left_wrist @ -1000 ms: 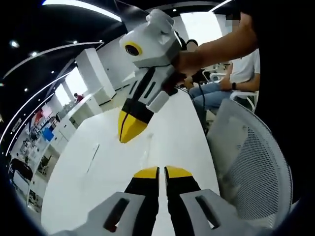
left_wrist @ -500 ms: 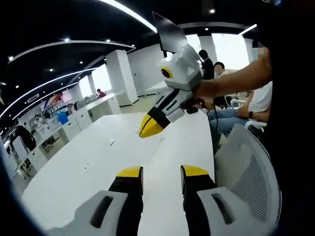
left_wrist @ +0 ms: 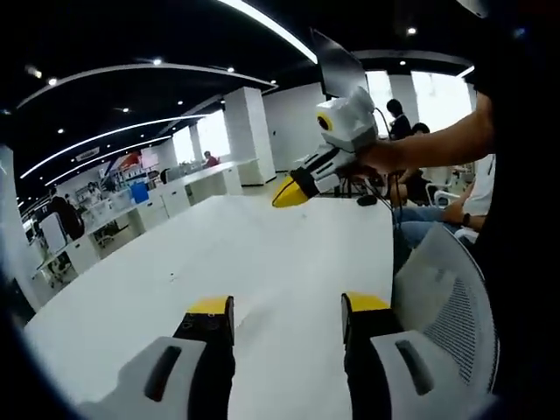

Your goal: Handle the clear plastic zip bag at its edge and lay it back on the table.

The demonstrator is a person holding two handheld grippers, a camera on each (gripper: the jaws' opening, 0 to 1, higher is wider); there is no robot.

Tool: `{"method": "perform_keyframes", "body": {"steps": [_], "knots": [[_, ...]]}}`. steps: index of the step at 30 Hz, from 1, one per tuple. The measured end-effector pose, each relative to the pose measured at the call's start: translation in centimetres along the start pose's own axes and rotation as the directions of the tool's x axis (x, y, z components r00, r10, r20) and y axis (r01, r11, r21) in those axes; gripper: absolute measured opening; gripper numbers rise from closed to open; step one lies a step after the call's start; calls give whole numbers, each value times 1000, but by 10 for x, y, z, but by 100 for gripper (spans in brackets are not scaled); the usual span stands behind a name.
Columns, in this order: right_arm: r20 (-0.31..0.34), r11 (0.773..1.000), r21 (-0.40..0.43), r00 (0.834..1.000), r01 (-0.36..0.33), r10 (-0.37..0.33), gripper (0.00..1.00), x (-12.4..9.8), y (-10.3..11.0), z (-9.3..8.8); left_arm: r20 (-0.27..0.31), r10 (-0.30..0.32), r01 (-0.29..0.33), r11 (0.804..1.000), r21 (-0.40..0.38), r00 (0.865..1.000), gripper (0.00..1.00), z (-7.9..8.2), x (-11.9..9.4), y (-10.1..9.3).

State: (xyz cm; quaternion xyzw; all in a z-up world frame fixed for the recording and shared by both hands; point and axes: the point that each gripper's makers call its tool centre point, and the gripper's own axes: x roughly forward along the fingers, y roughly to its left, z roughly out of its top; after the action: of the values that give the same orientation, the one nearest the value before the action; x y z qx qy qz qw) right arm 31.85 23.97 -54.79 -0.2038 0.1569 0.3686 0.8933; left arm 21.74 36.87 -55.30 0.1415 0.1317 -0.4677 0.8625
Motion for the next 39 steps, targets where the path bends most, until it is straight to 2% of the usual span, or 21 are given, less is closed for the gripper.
{"method": "perform_keyframes", "body": {"steps": [5,8,14,19,25,29,32,39], "knots": [[-6,1000,-8,1000,3,-3,0,4,5,-10,2,34,-34,999,-24,999,54,-4,-10,1],[-43,1000,-4,999,-23,23,0,10,16,-26,-1,51,-51,998,-45,999,55,-10,-18,2],[-75,998,25,995,-66,68,0,19,35,-45,-18,92,-93,993,-69,996,57,-20,-28,9],[-102,994,42,989,-103,107,0,30,48,-61,-39,105,-108,991,-73,994,59,-29,-30,8],[-129,991,30,982,-133,136,0,39,58,-71,-58,113,-117,990,-79,992,59,-40,-35,5],[-147,990,-2,979,-143,141,0,44,63,-78,-72,112,-118,990,-76,991,59,-46,-38,3],[-167,988,-56,978,-140,129,0,51,66,-86,-87,108,-114,991,-68,990,60,-52,-40,1],[-225,993,-58,971,-102,87,0,62,64,-104,-109,112,-118,991,-58,988,60,-60,-40,2]]}}
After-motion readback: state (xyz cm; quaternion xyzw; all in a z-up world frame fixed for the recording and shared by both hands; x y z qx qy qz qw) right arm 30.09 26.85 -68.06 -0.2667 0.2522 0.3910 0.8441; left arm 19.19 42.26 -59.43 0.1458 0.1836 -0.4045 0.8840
